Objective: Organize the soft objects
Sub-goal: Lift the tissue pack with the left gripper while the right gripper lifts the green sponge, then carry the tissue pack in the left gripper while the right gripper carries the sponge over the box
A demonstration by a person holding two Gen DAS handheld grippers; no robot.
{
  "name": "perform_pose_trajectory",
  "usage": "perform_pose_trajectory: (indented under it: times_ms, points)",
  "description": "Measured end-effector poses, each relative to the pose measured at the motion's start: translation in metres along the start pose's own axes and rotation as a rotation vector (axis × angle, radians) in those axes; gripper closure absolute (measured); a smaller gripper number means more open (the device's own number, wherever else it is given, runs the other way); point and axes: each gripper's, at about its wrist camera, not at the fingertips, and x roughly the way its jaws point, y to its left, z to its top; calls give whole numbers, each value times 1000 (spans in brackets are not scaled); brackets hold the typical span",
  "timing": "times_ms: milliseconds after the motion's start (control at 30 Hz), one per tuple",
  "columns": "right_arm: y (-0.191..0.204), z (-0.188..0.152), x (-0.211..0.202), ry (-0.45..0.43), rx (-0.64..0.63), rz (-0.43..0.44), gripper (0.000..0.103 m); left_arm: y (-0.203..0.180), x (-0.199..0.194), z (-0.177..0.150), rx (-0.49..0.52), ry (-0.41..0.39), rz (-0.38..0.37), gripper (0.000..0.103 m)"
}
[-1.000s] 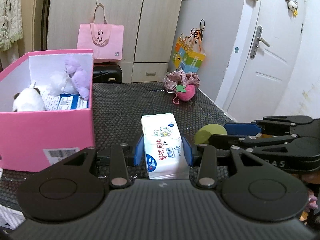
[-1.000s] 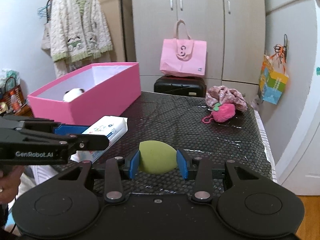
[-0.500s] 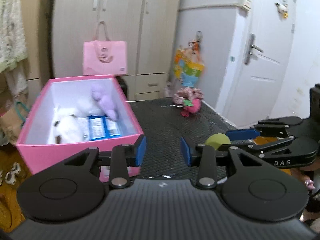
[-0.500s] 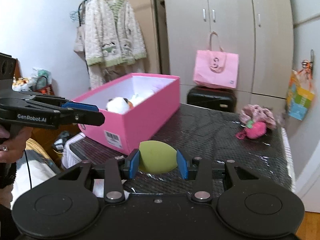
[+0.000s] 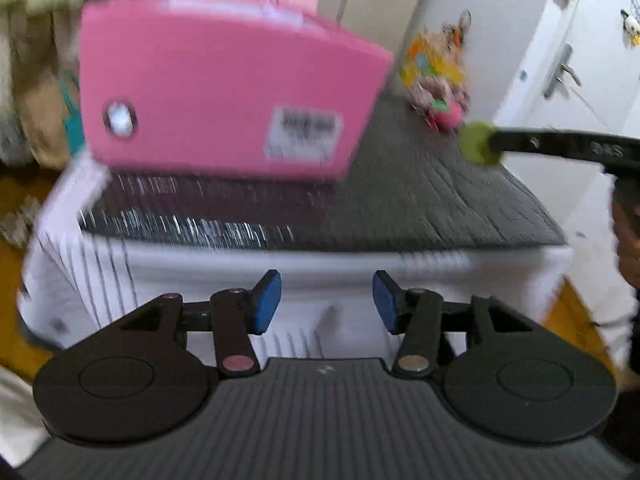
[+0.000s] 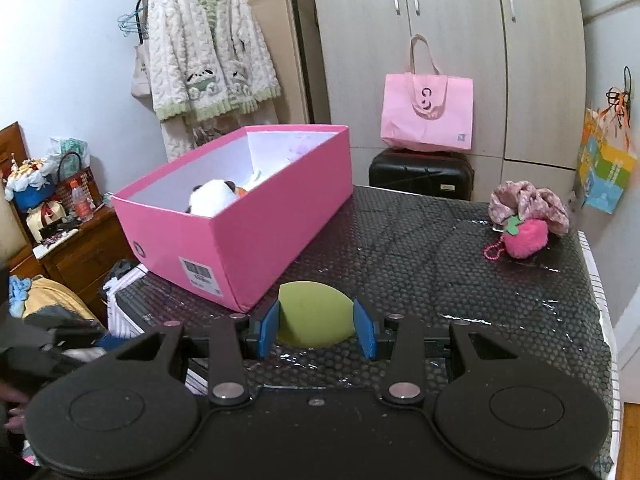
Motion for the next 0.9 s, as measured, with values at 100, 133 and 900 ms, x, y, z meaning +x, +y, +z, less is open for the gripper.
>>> perform_pose_trajectory:
  times_ms: [100, 133, 900]
  points:
    - [-3, -1, 1, 7, -4, -11, 57, -10, 0, -5, 63, 41, -31, 53]
    - [-5, 0, 0, 7, -4, -13, 57, -16, 0, -7, 110, 58, -21, 53]
    - [14, -18, -21, 21, -58, 49, 57, -67, 48, -44, 266, 441, 19, 63]
